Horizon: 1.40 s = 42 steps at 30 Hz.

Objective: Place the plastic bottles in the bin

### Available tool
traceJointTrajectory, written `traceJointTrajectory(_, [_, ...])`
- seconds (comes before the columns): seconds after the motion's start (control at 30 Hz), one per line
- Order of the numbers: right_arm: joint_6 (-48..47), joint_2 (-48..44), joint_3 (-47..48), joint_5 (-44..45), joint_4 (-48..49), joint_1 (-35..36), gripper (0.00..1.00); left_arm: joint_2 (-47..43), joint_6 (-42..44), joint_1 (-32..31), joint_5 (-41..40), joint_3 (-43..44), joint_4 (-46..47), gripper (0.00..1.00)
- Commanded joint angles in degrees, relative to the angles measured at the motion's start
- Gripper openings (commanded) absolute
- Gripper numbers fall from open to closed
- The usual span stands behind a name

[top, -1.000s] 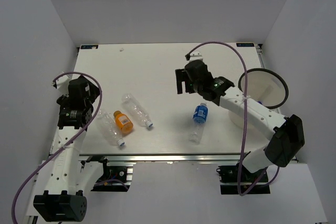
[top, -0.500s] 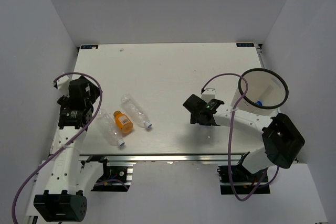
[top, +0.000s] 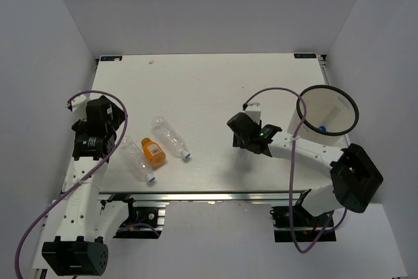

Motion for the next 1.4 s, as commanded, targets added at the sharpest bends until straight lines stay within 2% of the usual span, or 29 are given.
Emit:
traceJointTrajectory(0.0, [-12.3, -7.6, 9.8, 5.4, 6.3, 0.1, 0.30, -1.2, 0.6, 0.0, 0.7, 1.1, -1.1, 0.98])
traceJointTrajectory(0.13, [-24.7, -14.7, 18.1, 9.4, 9.6, 0.0, 0.29, -1.0, 0.6, 0.0, 0.8, 1.1, -2.3, 0.98])
traceJointTrajectory(0.23, [-32.2, -19.0, 23.8, 19.0, 9.9, -0.9, 0.29, -1.4, 0.6, 0.0, 0.6, 1.1, -3.0, 0.98])
traceJointTrajectory(0.27, [-33.7, -20.9, 24.6, 24.3, 9.4, -1.4, 0.31, -1.6, 0.6, 0.0, 0.7, 1.2, -3.1, 0.98])
traceJointTrajectory(0.3, [-35.3, -22.2, 25.2, 26.0, 9.1, -2.2, 0.33, -1.8, 1.0, 0.0, 0.8, 1.0, -3.3, 0.98])
traceJointTrajectory(0.4, [-35.9, -27.6, 24.6, 31.2, 7.6, -7.2, 0.29, -2.4, 1.1, 0.0, 0.7, 0.6, -3.9, 0.98])
traceJointTrajectory(0.57, [-40.3, -33.1, 18.2, 40.0, 10.6, -15.6, 0.32, -2.5, 1.8, 0.0, 3.1, 0.4, -3.7, 0.98])
traceJointTrajectory(0.73, [-39.9, -29.2, 17.5, 36.3, 7.0, -24.8, 0.40, -1.7, 1.6, 0.0, 5.2, -0.1, -2.3, 0.98])
traceJointTrajectory(0.87, [-31.7, -24.1, 21.3, 37.9, -2.9, -26.9, 0.54, -0.5, 1.3, 0.0, 5.4, -0.2, -3.1, 0.98])
traceJointTrajectory(0.9, [-32.3, -23.8, 21.2, 37.8, -2.8, -26.9, 0.65, -0.3, 1.4, 0.0, 5.8, -0.5, -2.9, 0.98])
traceJointTrajectory(0.97, [-32.4, -23.3, 21.5, 37.9, -4.0, -26.9, 0.74, -0.3, 0.9, 0.0, 5.9, -1.3, -2.6, 0.98])
traceJointTrajectory(1.03, [-30.2, -23.5, 22.1, 38.2, -5.5, -26.9, 0.88, -0.1, 0.9, 0.0, 6.6, -1.9, -1.9, 0.98])
traceJointTrajectory(1.37, [-29.9, -27.3, 22.4, 30.9, -5.0, -26.9, 0.89, 2.0, -0.2, 0.0, 11.0, -4.1, 1.1, 0.98])
